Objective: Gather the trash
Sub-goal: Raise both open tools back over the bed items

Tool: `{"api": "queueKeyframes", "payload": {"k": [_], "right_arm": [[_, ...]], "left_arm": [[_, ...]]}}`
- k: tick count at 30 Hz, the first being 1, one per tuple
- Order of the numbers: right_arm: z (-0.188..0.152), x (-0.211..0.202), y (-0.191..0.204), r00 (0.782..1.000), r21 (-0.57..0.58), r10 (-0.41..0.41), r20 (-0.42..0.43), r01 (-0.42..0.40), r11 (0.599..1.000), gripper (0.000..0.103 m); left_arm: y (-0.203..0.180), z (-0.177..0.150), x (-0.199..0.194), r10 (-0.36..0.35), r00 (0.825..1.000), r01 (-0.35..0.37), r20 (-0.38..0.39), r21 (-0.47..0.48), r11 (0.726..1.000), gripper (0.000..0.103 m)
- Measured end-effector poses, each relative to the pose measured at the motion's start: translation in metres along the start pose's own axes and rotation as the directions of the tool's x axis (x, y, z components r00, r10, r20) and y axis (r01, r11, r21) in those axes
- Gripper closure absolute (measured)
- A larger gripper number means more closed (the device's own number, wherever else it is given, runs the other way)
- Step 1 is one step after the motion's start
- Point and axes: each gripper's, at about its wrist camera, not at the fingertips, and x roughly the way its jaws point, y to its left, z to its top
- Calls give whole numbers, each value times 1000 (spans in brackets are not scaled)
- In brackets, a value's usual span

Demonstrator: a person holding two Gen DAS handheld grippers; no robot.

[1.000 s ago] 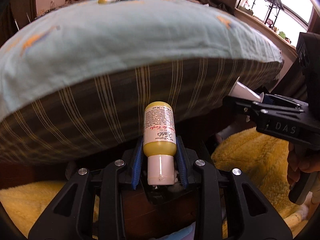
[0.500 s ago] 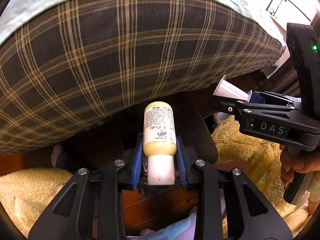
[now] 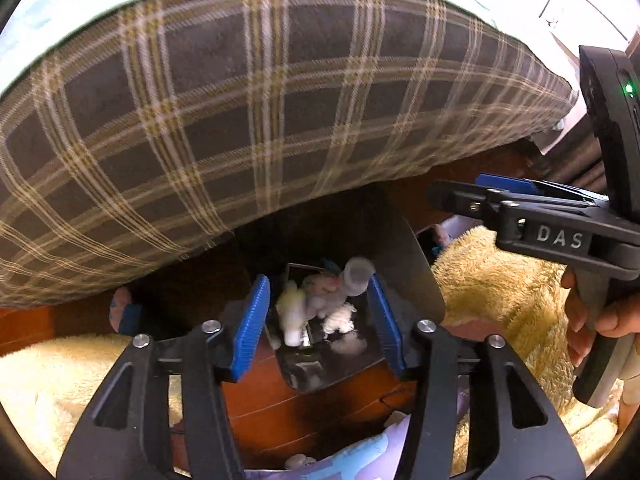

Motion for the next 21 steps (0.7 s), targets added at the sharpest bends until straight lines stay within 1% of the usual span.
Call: {"api": "queueKeyframes", "payload": {"k": [2,5,8,10,11,15,19,21], "right_arm": [[3,-7,-6,1000,11,2,13,-2,1000,26],[10,-23,-11,999,34,11,44,-13,999,19],[15,-40,-4,996,45,29,84,-33,998,17],[19,-52,1,993,40,35,112,-40,998,17],[22,-59,3,991,36,41,125,-45,998,16],[37,-86,15,982,-3,50,183,-50,999,16],[62,-108,26,969,-48,52,243,-41,998,16],[78,-114,30,964,-66,53,260,-37,997,16]], "left_arm": [[2,3,-9,27,999,-27,19,-2,1000,44],[5,8,-25,64,996,-64,55,-4,998,39],[6,15,-46,74,992,-73,105,-9,997,33],[8,20,-59,76,988,-75,136,-12,997,31],[9,23,-69,76,984,-75,159,-16,997,28],[15,37,-98,92,971,-88,219,-28,996,25],[28,60,-126,110,953,-100,282,-48,994,23],[33,70,-133,122,946,-110,301,-56,992,23]]}}
